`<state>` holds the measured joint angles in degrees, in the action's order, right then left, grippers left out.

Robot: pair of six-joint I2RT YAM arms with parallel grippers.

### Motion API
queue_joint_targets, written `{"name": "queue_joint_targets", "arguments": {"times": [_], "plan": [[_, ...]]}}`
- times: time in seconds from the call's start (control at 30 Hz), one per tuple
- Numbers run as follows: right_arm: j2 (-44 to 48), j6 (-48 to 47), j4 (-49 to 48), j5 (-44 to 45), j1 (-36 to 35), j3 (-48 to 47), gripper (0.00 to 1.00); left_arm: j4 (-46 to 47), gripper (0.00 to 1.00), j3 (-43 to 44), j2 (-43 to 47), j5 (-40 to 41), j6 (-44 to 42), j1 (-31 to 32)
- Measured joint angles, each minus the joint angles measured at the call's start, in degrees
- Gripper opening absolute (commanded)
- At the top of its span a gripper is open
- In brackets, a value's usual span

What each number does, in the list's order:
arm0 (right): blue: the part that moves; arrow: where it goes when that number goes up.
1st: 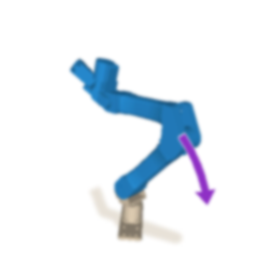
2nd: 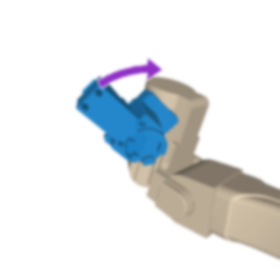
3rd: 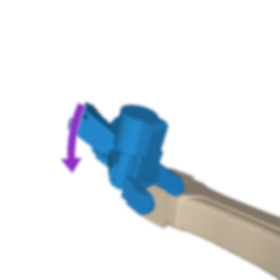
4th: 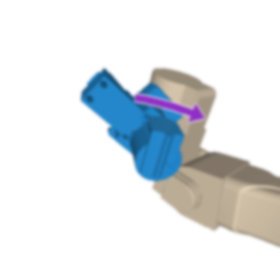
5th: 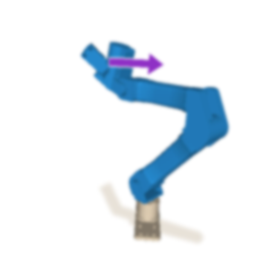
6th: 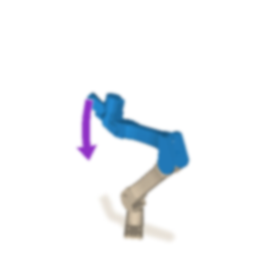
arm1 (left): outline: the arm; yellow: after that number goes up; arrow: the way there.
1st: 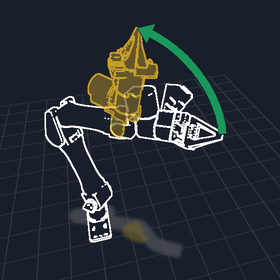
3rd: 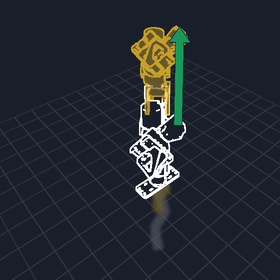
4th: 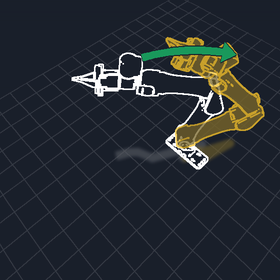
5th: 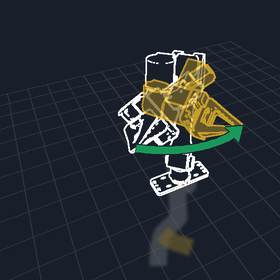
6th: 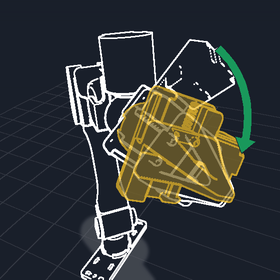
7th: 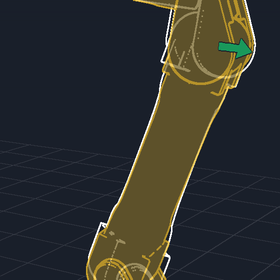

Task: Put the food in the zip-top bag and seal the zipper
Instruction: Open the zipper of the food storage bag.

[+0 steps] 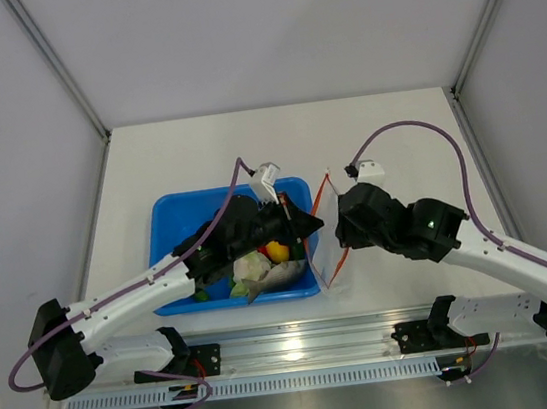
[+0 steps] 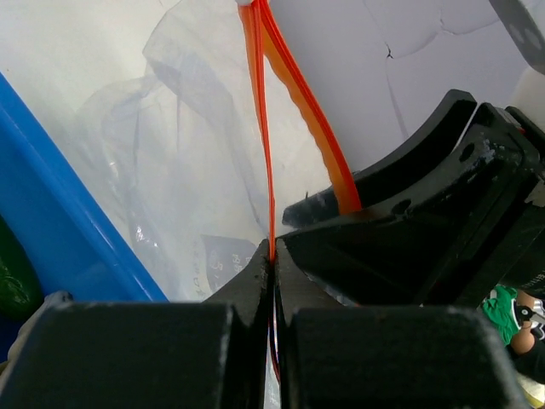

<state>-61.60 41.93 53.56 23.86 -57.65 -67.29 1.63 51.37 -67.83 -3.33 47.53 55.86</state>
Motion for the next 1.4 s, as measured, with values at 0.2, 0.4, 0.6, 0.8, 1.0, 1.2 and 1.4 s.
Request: {"name": "queue_joint_targets", "arguments": {"times": [0.2, 0.4, 0.6, 0.8, 1.0, 1.2, 1.4], "plan": [[0.9, 0.7, 0.3, 1.6, 0.0, 0.0, 0.0, 0.9, 0.01, -3.5, 1.7, -0.9, -0.1, -0.8], [-0.7, -0.6, 3.0, 3.2, 0.4, -1.2, 0.0, 0.8, 0.03, -6.5, 2.9, -5.2, -1.0, -2.2], [-2.0, -1.0, 3.3, 4.4, 0.4, -1.0, 0.0, 0.8, 0.13, -6.8, 3.0, -6.5, -2.1, -2.3], [-1.4, -1.7, 3.4, 4.5, 0.4, -1.0, 0.0, 0.2, 0.64, -7.6, 4.4, -5.8, -3.9, -2.3], [-1.8, -1.7, 3.8, 5.3, 0.4, -1.0, 0.0, -3.1, 0.85, -7.8, 10.2, -1.3, -5.9, -2.3], [-1.9, -2.2, 4.0, 6.1, 0.8, -0.5, 0.0, -12.2, 0.92, -4.5, 15.5, 6.2, -9.6, -3.0], [-1.9, -3.0, 4.4, 7.2, 1.9, 0.8, 0.0, -21.3, 0.96, -3.3, 20.2, 11.2, -10.5, -7.3]]}}
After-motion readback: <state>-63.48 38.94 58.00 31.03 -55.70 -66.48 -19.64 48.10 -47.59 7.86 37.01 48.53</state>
